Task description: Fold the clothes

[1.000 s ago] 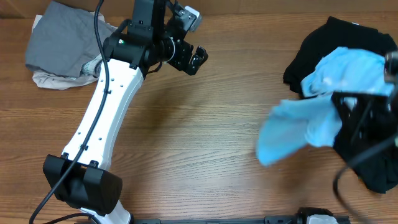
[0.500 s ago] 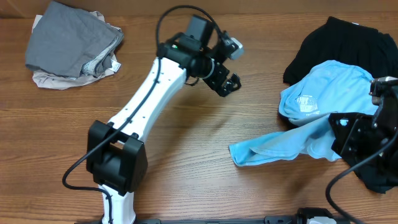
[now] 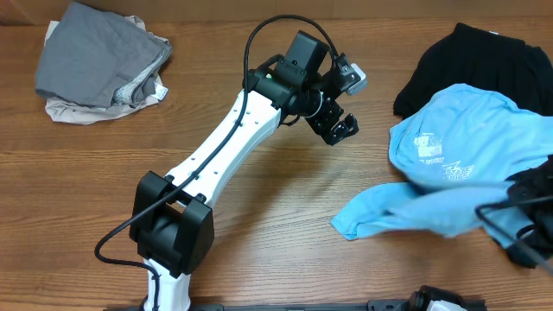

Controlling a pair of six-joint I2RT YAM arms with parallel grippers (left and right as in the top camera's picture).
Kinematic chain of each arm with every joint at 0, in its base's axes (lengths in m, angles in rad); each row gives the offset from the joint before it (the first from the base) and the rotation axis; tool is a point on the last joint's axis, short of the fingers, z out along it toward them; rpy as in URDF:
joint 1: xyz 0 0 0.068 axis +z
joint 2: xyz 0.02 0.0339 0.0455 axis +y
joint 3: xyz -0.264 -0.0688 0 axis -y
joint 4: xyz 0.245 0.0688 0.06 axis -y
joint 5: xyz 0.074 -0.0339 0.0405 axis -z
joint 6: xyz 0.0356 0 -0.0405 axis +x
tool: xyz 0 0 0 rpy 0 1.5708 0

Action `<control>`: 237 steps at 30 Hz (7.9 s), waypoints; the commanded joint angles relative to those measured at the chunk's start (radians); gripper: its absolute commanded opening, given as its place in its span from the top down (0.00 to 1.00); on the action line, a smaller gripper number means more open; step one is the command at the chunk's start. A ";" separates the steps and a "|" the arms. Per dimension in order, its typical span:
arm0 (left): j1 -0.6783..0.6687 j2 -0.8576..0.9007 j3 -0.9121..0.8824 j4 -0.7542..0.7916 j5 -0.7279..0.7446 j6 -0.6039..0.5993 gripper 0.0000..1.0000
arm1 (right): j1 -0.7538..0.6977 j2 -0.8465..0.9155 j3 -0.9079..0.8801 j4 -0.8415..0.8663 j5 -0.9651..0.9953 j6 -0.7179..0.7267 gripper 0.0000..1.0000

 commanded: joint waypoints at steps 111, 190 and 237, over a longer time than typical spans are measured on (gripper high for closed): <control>0.014 0.071 0.827 -0.307 -0.248 -0.333 0.96 | 0.270 0.291 -0.494 0.746 -0.714 -0.346 0.50; 0.023 -0.101 0.868 -0.224 -0.435 -0.332 0.96 | 0.691 1.015 -0.500 1.461 -0.298 -0.317 0.78; 0.085 -0.104 0.868 -0.464 -0.539 -0.254 0.96 | 0.661 0.628 -0.364 1.238 -0.686 -0.329 0.10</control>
